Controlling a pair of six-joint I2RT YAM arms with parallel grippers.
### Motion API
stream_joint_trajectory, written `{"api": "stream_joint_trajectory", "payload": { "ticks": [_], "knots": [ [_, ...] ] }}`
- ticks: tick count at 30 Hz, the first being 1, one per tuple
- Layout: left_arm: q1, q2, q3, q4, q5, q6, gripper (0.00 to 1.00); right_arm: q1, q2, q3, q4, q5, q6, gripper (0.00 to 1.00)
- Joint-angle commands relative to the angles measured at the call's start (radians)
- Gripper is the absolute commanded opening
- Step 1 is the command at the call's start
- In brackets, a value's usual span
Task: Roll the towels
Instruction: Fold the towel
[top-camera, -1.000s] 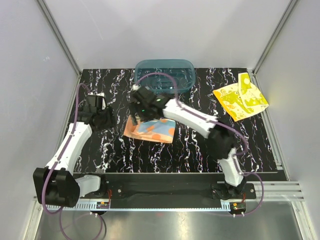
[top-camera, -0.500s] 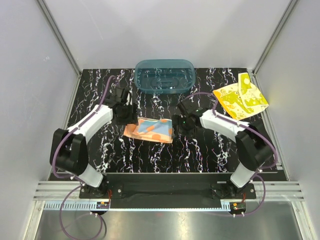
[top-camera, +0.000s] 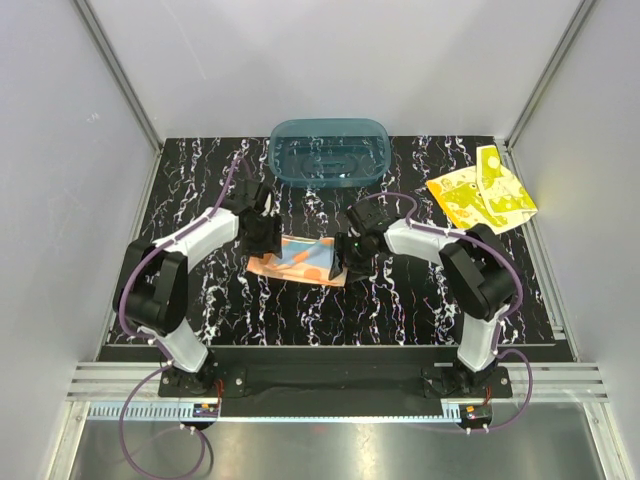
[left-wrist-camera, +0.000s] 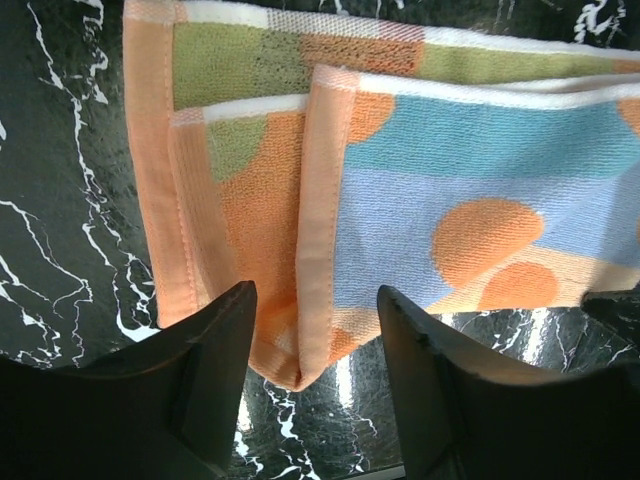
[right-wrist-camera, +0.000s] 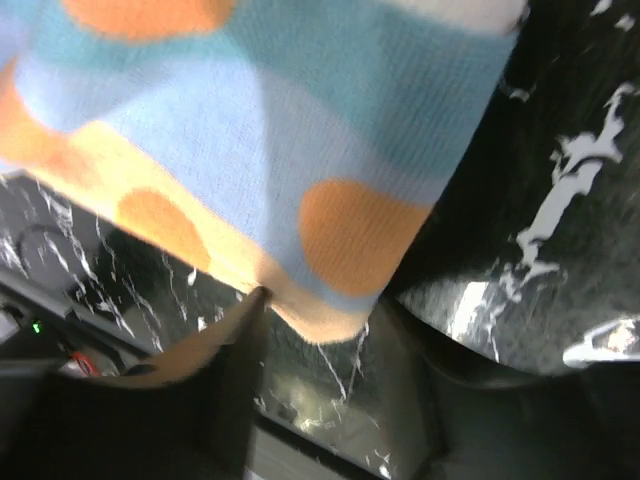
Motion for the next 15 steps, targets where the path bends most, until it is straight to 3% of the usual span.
{"api": "stream_joint_trajectory", "payload": {
  "ticks": [1, 5, 11, 15],
  "knots": [
    [0.0, 0.017, -0.018, 0.038, -0.019, -0.024, 0.55, -0.003, 0.048, 0.012, 0.054, -0.02, -0.006, 0.48],
    [0.0, 0.02, -0.051, 0.058, -0.009, -0.044, 0.51, -0.008, 0.042, 0.002, 0.002, 0.038, -0.036, 0.33],
    [-0.009, -0.047, -0.154, 0.064, 0.05, -0.114, 0.5, -0.032, -0.016, -0.013, -0.175, 0.283, -0.094, 0.32],
    [-0.055, -0.133, -0.205, 0.063, 0.071, -0.18, 0.51, -0.052, -0.042, -0.034, -0.248, 0.435, -0.125, 0.37]
  ]
}}
